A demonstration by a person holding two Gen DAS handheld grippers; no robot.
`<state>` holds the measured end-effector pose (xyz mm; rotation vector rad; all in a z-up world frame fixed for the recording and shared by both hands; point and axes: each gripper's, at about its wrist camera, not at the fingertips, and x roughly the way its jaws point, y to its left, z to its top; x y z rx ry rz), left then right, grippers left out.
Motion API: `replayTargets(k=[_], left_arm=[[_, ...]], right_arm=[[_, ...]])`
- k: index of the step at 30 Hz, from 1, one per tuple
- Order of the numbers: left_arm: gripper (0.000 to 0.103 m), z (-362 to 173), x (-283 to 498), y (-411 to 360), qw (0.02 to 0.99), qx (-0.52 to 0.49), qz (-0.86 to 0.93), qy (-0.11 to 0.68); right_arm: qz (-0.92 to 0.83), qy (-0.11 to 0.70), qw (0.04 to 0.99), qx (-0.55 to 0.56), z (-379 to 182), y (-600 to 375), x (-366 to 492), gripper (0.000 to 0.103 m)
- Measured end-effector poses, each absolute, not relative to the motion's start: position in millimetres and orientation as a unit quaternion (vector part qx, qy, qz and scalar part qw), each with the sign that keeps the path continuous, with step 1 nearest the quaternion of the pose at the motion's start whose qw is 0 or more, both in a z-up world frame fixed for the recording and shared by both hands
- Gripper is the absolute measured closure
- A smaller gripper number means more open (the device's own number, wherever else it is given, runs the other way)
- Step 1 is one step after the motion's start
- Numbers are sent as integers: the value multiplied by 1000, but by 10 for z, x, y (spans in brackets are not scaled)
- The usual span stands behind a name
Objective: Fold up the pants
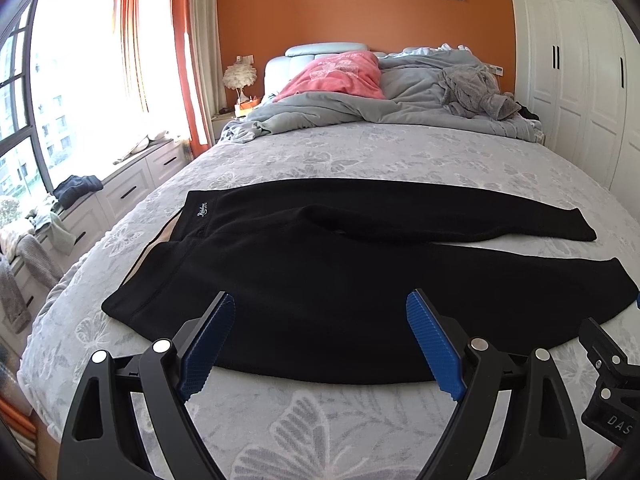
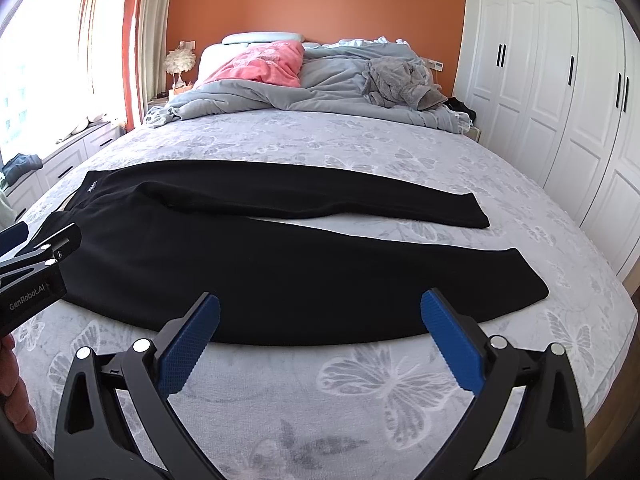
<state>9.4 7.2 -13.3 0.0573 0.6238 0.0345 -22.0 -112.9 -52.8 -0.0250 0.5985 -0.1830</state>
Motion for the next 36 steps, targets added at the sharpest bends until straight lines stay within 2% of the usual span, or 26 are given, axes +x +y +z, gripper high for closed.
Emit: replayTargets(k=[36], left_arm=[[17,-192,117,28,946,45,7,321]], right_arm=[[-91,291,952,-9,-518,-1135,-204,5]])
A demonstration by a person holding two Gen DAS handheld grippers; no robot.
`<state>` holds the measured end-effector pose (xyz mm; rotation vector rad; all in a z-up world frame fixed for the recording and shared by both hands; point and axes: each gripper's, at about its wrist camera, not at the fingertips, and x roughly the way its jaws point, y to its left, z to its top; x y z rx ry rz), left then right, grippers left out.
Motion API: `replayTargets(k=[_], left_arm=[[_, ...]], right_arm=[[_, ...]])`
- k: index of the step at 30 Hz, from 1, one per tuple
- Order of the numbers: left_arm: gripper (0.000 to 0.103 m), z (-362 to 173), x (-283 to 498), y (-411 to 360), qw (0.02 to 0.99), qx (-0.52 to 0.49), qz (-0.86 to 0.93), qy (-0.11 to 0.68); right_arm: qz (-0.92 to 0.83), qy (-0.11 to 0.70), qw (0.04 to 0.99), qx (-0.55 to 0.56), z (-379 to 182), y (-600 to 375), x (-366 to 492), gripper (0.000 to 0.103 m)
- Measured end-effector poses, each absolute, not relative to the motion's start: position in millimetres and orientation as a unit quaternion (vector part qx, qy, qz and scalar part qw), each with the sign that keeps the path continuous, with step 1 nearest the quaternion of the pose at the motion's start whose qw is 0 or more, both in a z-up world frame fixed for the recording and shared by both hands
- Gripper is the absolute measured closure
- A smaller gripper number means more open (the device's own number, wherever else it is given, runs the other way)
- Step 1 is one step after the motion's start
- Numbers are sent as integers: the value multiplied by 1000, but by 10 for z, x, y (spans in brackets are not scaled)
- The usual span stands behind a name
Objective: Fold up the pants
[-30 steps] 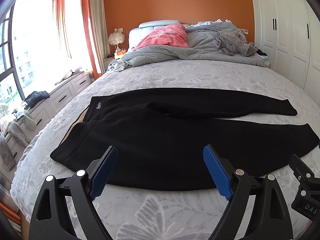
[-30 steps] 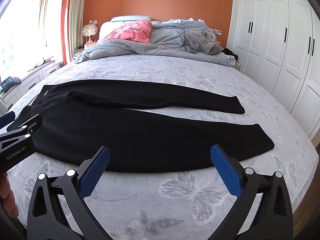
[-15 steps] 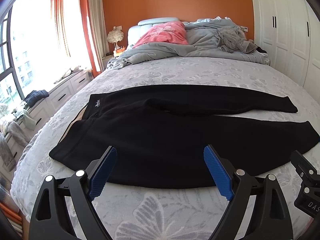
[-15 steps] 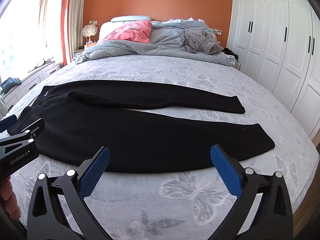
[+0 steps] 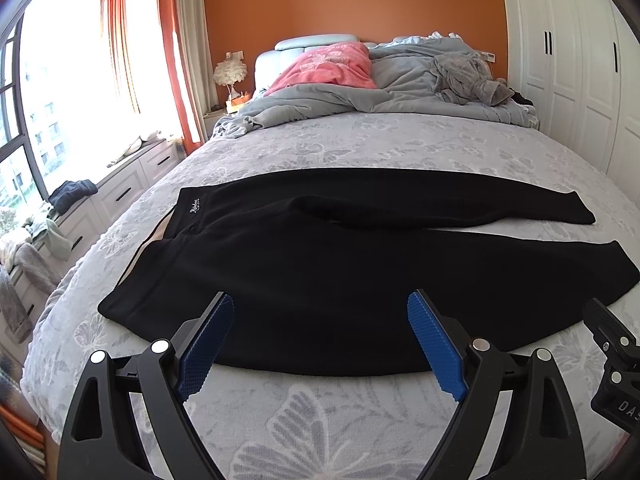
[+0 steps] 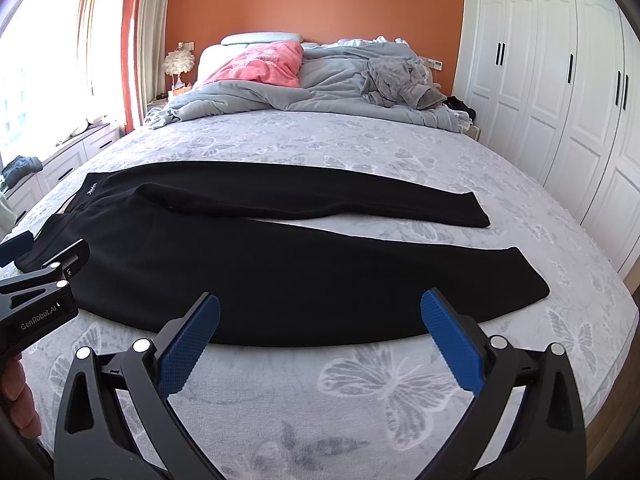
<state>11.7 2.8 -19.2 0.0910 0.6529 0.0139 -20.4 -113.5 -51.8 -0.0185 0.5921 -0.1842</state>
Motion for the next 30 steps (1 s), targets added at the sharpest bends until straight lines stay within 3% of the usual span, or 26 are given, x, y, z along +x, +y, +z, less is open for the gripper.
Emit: replayTargets(k=[30], left_arm=[[16,-230,286,64,934,18,-30,355]], right_arm=[[-73,315,946,8,-512,-1240,-23,5]])
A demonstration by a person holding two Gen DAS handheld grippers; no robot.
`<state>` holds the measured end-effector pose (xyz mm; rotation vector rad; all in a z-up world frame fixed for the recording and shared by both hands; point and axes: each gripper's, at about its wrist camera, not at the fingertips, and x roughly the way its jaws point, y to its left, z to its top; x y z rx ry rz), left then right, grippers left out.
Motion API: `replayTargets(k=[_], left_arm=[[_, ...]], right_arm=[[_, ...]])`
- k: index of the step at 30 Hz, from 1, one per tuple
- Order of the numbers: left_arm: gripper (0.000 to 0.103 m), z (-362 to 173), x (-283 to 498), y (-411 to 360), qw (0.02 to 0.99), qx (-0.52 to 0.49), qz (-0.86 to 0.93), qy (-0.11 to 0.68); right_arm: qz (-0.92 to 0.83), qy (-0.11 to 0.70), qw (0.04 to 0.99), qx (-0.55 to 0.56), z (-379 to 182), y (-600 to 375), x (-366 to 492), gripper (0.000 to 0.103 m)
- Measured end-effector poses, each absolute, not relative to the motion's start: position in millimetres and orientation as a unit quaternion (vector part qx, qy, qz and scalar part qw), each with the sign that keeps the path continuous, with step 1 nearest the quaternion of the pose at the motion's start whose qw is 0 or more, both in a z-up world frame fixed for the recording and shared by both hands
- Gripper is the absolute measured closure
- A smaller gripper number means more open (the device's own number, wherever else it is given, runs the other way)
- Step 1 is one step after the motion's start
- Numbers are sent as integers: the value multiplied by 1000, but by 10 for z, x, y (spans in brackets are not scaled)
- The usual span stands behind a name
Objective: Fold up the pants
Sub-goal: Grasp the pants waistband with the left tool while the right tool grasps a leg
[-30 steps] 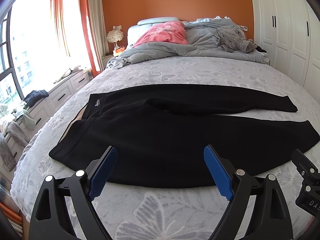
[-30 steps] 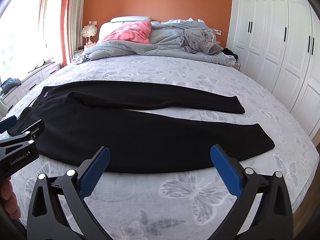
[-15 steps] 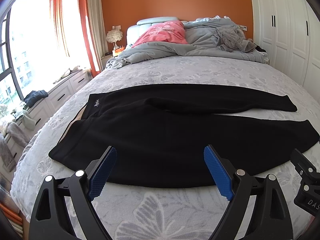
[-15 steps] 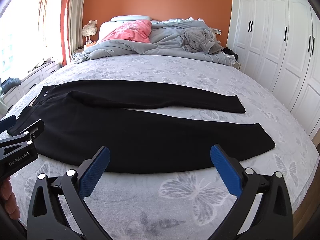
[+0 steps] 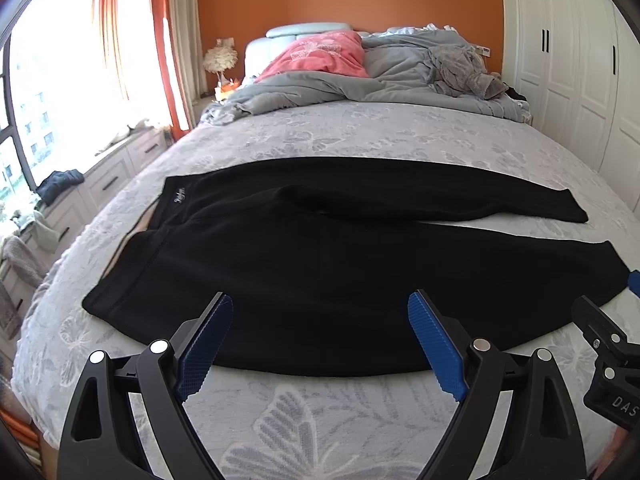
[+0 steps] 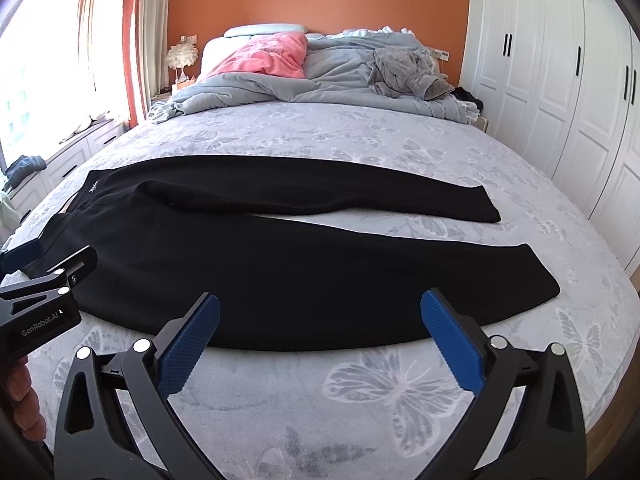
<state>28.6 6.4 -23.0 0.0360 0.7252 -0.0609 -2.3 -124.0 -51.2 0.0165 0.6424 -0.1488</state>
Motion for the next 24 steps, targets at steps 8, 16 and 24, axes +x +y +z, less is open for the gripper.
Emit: replayTargets(k=[8,16,24], left_arm=[[16,150,1602,1412,905,-122,11,407],[16,-217,3078,2641,869,-162,129,448],[16,-794,4062,2960,840,-140,157,500]], right_arm=[[-95,353,930,44,-150,-2741,838,5],[-176,403,881,174,-795,-4465,1990,5],[-193,413,867,200,-1224,-4956,2855,5]])
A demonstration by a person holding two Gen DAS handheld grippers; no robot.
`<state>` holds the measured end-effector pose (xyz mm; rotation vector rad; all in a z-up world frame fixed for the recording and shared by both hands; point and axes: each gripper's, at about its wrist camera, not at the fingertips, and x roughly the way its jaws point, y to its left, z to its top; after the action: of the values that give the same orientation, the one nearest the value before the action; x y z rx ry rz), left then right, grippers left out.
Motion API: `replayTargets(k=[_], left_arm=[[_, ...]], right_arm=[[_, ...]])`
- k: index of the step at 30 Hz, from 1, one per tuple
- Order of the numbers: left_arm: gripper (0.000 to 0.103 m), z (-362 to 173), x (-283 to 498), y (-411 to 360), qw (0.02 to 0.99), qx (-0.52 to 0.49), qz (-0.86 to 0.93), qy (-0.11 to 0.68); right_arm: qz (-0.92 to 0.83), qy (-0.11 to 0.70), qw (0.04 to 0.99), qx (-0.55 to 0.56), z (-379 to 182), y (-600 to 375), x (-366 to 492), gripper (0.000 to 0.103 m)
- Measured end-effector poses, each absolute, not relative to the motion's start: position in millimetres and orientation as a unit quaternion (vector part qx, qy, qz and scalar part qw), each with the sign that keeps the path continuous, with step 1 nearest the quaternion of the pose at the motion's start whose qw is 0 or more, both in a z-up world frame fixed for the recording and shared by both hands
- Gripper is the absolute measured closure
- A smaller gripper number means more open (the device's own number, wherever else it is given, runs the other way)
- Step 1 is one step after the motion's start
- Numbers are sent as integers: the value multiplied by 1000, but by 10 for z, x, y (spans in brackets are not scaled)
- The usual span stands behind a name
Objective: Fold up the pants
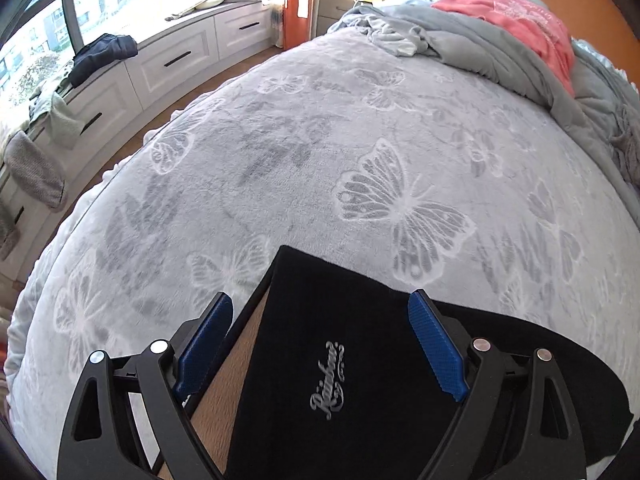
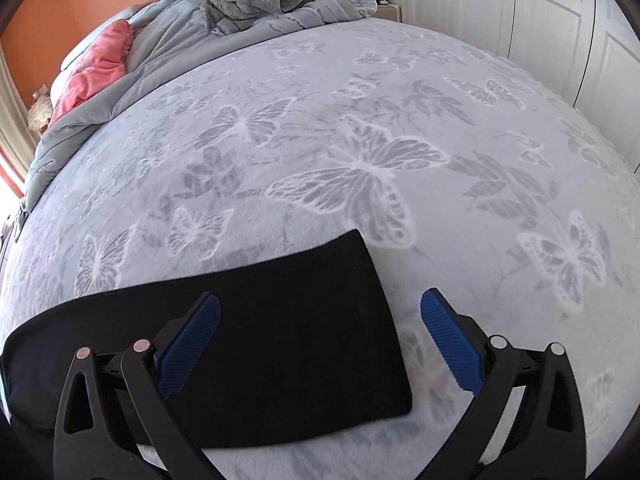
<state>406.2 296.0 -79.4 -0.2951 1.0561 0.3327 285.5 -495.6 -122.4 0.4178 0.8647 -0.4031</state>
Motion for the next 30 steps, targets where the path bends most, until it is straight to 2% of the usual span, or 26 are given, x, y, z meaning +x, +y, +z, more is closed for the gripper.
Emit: replayTargets(k=[6,7,8,9,10,11,12,13,20,22,24,30], left_arm=[[17,-1125,4453,2968,823,-129,162,528],[21,-1141,4472,2984,822,-132,167,528],[35,-1141,4475,2995,823,-136,176,523],[45,-1129,4467,3021,822,-138,188,519],[77,-1105,4450,3056,822,-143,194,516],[92,-1070,4426,3104,821,-146,197,515],[95,-1023,4392,3151,824,-160,189,510],[101,-944,4336,3214,830,-176,181,498],[103,-101,3596,3322,870,-225,104,426],[103,132,3251,3302,876,-226,82,419],[103,298,2874,3292,880,-227,61,413],[103,230,1854,3223,869,-213,27,447]], right_arm=[[-212,438,854,186,-1548,-4960,3210,5],[-215,435,857,175,-1566,-4922,3230,5],[-213,423,865,163,-1548,-4870,3225,7],[-207,416,871,159,-1529,-4842,3220,31],[-215,415,872,149,-1500,-4814,3215,57],[-208,413,873,154,-1472,-4814,3206,72],[-182,409,876,180,-1426,-4823,3184,83],[-184,399,879,184,-1350,-4806,3149,85],[-141,322,922,159,-475,-4584,2557,86],[-132,310,929,151,-258,-4526,2324,97],[-123,291,938,145,-53,-4513,2020,97],[-123,315,930,143,-109,-4546,1375,97]])
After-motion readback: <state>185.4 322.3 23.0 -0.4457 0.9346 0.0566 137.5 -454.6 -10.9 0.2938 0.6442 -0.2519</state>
